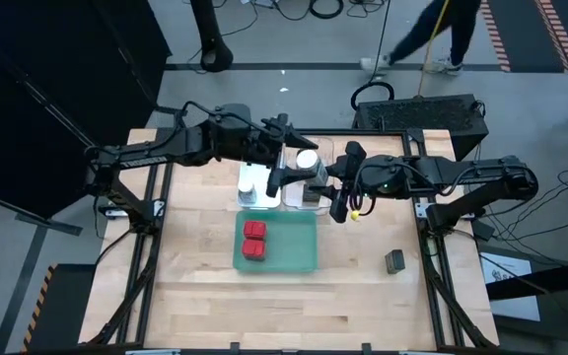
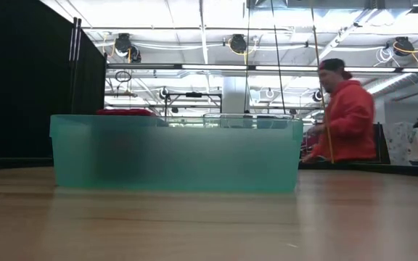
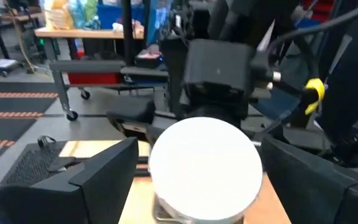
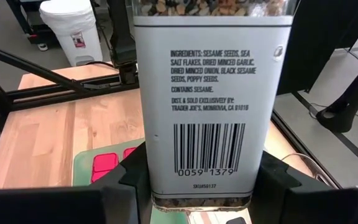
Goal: Sort spices by type
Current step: Put the white spice bottle into the white bin
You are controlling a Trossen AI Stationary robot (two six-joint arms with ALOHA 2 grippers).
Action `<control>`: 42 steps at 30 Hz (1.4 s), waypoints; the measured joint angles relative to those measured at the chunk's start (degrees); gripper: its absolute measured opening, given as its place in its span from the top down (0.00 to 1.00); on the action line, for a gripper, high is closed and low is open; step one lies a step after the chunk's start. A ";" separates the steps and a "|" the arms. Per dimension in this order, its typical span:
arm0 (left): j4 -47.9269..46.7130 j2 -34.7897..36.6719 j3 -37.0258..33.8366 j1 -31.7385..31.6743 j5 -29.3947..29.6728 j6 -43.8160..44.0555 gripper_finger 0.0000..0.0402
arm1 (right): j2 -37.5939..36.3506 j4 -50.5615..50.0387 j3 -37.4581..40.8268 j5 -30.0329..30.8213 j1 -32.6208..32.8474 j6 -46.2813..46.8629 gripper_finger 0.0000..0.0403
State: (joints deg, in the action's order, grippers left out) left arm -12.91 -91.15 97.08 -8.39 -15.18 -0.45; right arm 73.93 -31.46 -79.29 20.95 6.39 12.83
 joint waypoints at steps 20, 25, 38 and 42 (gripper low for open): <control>-0.09 -0.37 0.04 -0.92 0.55 0.38 0.49 | 0.02 -0.02 0.00 -0.15 -1.28 2.58 0.42; -3.02 -0.37 0.00 -2.96 2.79 1.42 0.49 | -0.12 -1.49 -0.02 -0.08 -2.56 6.76 0.11; -27.37 -1.63 -3.41 -10.99 18.46 -0.75 0.49 | -1.31 -10.14 -0.04 0.19 -4.50 13.67 0.06; -20.78 1.87 -12.33 -11.61 14.43 -1.92 0.49 | -1.31 -10.21 -0.04 0.31 -4.48 13.47 0.06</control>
State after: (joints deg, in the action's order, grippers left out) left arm -33.69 -89.29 84.75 -20.00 -0.75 -2.37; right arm 72.62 -41.67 -79.33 21.26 1.91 26.30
